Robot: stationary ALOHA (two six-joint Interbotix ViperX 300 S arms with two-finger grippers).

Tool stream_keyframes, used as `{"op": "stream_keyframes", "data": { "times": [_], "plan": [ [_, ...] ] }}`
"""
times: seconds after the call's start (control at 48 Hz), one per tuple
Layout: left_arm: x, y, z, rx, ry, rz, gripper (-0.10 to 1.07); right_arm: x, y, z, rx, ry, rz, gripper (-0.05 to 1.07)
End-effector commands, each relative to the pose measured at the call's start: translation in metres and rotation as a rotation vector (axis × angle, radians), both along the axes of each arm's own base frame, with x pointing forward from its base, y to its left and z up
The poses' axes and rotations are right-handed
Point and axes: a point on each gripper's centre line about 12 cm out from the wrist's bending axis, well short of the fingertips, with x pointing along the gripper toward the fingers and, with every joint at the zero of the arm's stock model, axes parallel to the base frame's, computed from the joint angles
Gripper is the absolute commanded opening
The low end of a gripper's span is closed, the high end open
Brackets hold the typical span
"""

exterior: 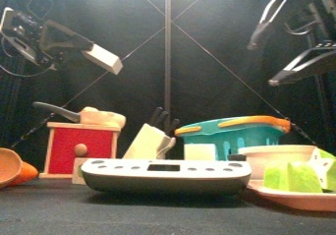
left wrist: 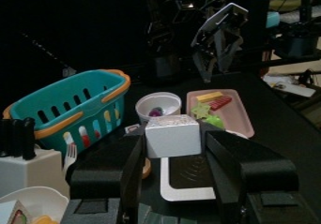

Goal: Hand over rice

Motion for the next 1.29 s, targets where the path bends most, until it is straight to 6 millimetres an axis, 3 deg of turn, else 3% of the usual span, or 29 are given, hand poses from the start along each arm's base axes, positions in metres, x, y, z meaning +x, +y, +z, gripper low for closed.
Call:
{"op": "stream_keyframes", "data": {
  "times": [0.0, 0.229, 0.583, 0.958, 1.271],
  "plan": [
    [0.002, 0.0, 0.005, 0.001, -0.017, -0.001, 0.55, 0.01, -0.013, 0.028, -0.091, -0.088, 0.04, 0.9],
    [0.001, 0.0, 0.004, 0.001, -0.014, -0.001, 0.55, 0.024, -0.039, 0.064, -0.25, -0.204, 0.088, 0.9],
    [0.001, -0.005, 0.003, 0.005, -0.01, -0.024, 0.55, 0.034, -0.063, 0.078, -0.529, -0.26, 0.213, 0.9],
    [0.015, -0.034, 0.011, -0.003, -0.016, -0.147, 0.55, 0.039, -0.062, 0.055, -0.653, -0.207, 0.3, 0.9],
    [0.052, -0.043, 0.015, -0.002, 0.007, -0.173, 0.56, 0.073, -0.045, 0.045, -0.747, -0.2, 0.385, 0.91]
  ]
}}
